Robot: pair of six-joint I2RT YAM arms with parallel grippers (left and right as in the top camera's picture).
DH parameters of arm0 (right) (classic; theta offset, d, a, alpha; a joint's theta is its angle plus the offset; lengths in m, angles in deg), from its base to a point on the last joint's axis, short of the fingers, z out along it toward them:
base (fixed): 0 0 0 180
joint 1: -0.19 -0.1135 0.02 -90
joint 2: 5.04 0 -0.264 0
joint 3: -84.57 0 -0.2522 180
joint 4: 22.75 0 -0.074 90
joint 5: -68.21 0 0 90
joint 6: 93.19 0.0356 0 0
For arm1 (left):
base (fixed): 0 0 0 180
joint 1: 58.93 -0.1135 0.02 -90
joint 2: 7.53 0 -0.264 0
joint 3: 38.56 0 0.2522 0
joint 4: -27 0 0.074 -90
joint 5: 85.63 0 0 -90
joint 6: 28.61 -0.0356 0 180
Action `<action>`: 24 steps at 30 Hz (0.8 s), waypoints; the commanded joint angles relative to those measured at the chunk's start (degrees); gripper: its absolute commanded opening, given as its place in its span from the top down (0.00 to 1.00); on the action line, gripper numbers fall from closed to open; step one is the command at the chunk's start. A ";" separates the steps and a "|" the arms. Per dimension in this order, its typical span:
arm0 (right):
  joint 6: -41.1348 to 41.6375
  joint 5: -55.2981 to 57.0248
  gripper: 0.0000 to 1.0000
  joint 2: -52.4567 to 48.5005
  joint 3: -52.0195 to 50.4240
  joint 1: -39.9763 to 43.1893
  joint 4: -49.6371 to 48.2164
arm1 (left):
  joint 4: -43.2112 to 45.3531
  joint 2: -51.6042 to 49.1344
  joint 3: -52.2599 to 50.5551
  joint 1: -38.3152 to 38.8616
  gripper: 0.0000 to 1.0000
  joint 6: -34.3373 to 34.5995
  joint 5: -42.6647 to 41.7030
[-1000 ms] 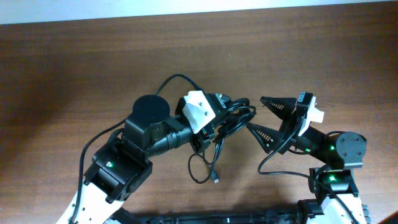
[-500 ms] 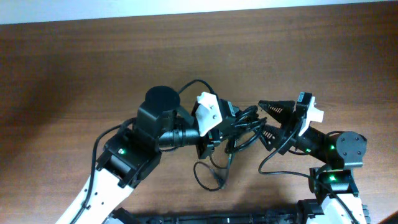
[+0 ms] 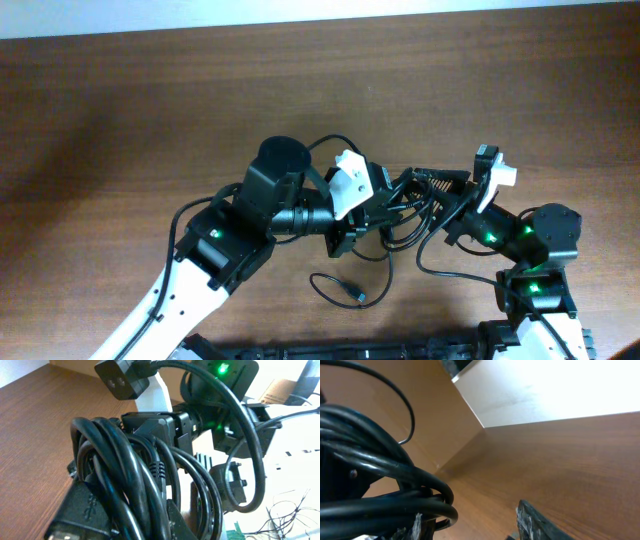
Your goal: Untangle cables
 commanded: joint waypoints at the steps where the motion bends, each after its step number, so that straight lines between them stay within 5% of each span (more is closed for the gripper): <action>1: 2.23 9.92 0.50 -0.33 0.61 0.66 0.66 | -0.35 1.11 0.57 1.38 1.00 1.07 -5.22; 5: 2.23 10.16 0.47 -0.33 0.61 0.66 0.85 | -0.37 1.27 0.57 1.36 1.00 1.11 -0.24; 8: 2.16 9.75 0.31 -0.33 0.61 0.66 0.81 | -0.39 1.92 0.57 1.36 1.00 1.16 7.63; 11: 1.92 7.17 0.05 -0.33 0.61 0.66 0.13 | -0.37 2.95 0.57 1.38 1.00 1.14 19.61; 15: 2.25 6.14 0.02 -0.33 0.66 0.66 -0.07 | 0.72 3.72 0.57 1.38 1.00 -2.95 33.53; 24: 27.67 8.31 0.01 -0.33 0.66 4.28 -0.09 | 5.95 3.69 0.57 1.38 1.00 -19.37 33.75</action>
